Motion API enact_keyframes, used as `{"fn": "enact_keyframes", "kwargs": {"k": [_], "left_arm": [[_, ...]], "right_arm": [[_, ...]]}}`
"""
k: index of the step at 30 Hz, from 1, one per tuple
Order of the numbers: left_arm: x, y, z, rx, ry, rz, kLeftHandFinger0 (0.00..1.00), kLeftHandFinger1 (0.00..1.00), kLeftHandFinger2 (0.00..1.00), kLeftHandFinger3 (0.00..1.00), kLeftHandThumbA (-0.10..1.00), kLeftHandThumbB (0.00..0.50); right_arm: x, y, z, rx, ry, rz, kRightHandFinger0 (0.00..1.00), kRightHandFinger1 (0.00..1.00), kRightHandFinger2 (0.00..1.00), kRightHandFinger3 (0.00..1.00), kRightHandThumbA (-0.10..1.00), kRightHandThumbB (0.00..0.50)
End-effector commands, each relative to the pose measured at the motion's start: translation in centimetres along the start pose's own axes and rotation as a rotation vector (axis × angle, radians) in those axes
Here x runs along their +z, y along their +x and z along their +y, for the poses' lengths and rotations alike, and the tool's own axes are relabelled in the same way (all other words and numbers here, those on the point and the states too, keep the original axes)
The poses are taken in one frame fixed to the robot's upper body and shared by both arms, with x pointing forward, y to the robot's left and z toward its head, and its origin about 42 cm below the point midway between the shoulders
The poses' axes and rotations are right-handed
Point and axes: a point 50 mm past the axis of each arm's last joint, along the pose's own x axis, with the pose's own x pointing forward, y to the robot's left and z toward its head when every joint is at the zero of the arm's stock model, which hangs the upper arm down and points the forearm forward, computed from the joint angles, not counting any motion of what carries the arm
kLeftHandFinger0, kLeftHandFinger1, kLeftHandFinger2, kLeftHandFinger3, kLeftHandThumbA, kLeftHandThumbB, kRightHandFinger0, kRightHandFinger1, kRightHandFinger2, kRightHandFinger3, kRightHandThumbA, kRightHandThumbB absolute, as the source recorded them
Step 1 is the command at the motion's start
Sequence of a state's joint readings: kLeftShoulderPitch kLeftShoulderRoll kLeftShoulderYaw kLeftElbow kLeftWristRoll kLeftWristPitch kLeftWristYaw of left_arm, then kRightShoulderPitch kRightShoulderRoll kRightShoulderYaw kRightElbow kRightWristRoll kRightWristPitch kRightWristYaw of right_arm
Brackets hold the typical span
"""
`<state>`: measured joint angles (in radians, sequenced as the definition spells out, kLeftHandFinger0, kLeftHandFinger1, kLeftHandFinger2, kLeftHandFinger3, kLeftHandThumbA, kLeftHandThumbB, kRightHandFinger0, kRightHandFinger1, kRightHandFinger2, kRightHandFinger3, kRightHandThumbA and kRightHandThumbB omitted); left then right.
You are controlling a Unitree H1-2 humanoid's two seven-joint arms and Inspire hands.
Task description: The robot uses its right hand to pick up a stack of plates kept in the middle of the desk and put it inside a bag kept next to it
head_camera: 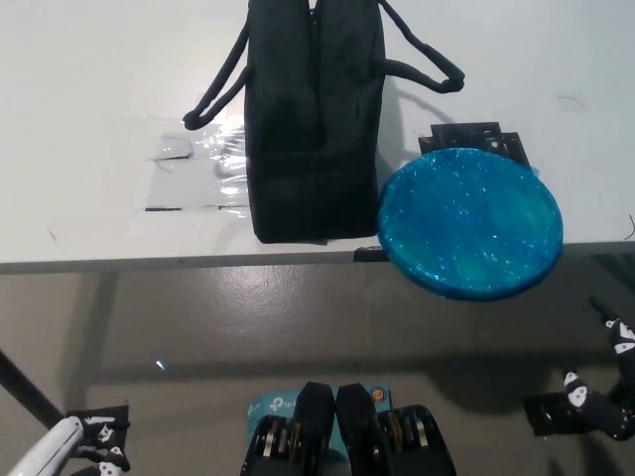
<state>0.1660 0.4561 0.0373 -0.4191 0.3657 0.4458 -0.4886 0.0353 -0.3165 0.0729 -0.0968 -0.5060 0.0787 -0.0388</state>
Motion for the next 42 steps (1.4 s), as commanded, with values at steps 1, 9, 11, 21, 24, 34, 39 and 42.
{"fn": "enact_keyframes", "kwargs": {"k": [1,9,11,21,24,34,39,42], "left_arm": [[0.4,-0.5,0.8,0.005,0.051,0.031,0.76,0.76,0.82,0.93,-0.1,0.0],[0.5,-0.5,1.1,-0.004,0.049,0.027,0.76,0.77,0.83,0.93,-0.1,0.0],[0.4,-0.5,1.1,-0.005,0.051,0.034,0.77,0.77,0.84,0.94,-0.1,0.0],[0.6,-0.5,1.3,-0.014,0.066,0.039,0.77,0.78,0.84,0.93,-0.1,0.0],[0.7,-0.5,1.4,-0.018,0.072,0.041,0.77,0.78,0.83,0.93,-0.1,0.0],[0.8,-0.4,1.5,-0.025,0.05,0.045,0.77,0.78,0.84,0.93,-0.1,0.0],[1.1,-0.2,1.7,-0.027,0.07,0.047,0.78,0.78,0.84,0.95,-0.1,0.0],[1.3,-0.3,1.9,-0.028,0.081,0.054,0.79,0.8,0.85,0.97,-0.1,0.0]], "right_arm": [[3.2,0.0,-1.7,-0.141,-0.396,-0.07,1.0,1.0,1.0,1.0,0.67,0.5],[7.6,1.2,-1.8,-0.19,-0.542,-0.212,1.0,1.0,1.0,1.0,0.66,0.5],[8.3,1.7,-1.9,-0.202,-0.608,-0.232,1.0,1.0,1.0,1.0,0.7,0.5],[11.1,1.9,-2.0,-0.223,-0.705,-0.364,1.0,1.0,1.0,1.0,0.62,0.5],[11.7,1.7,-1.9,-0.232,-0.728,-0.387,1.0,1.0,1.0,1.0,0.61,0.5],[12.7,1.7,-0.5,-0.214,-0.795,-0.406,1.0,1.0,1.0,1.0,0.59,0.5],[12.7,2.0,0.7,-0.189,-0.811,-0.423,1.0,1.0,1.0,1.0,0.57,0.5],[12.5,2.0,1.1,-0.169,-0.799,-0.416,1.0,1.0,1.0,1.0,0.54,0.5]]}}
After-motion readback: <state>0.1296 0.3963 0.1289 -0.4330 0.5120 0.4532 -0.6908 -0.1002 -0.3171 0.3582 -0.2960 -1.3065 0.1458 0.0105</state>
